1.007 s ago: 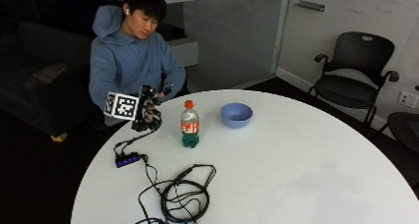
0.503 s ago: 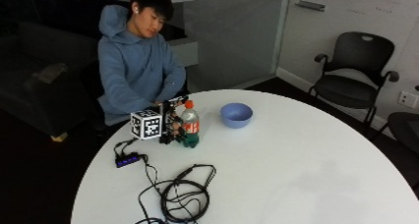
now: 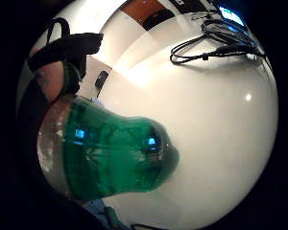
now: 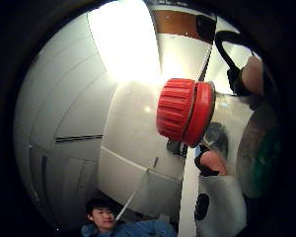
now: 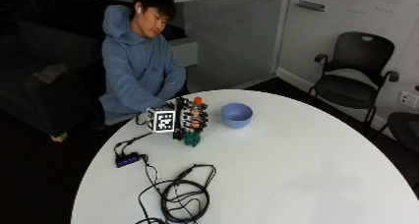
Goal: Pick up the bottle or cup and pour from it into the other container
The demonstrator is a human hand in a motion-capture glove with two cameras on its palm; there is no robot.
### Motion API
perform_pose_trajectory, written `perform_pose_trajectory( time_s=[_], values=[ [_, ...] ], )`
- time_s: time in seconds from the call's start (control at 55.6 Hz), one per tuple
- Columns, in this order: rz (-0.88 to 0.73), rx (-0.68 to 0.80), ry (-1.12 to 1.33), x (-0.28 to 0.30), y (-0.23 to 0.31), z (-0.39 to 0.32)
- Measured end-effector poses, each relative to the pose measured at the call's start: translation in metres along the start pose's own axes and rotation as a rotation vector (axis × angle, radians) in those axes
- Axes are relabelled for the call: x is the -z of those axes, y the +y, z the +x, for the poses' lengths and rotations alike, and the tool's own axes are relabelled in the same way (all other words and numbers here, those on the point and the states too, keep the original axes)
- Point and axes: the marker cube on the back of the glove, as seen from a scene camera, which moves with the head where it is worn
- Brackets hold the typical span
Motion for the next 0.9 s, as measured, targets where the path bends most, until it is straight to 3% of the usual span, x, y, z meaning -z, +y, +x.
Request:
perform_pose_trajectory(
  time_s=[0.198, 0.449, 0.899],
  values=[
    [-0.012, 0.003, 0.125, -0.013, -0.013, -0.012],
    [-0.138, 0.029, 0.381, -0.041, -0.027, -0.053],
    [-0.465, 0.279, 1.578, -0.146, -0.047, -0.133]
  ],
)
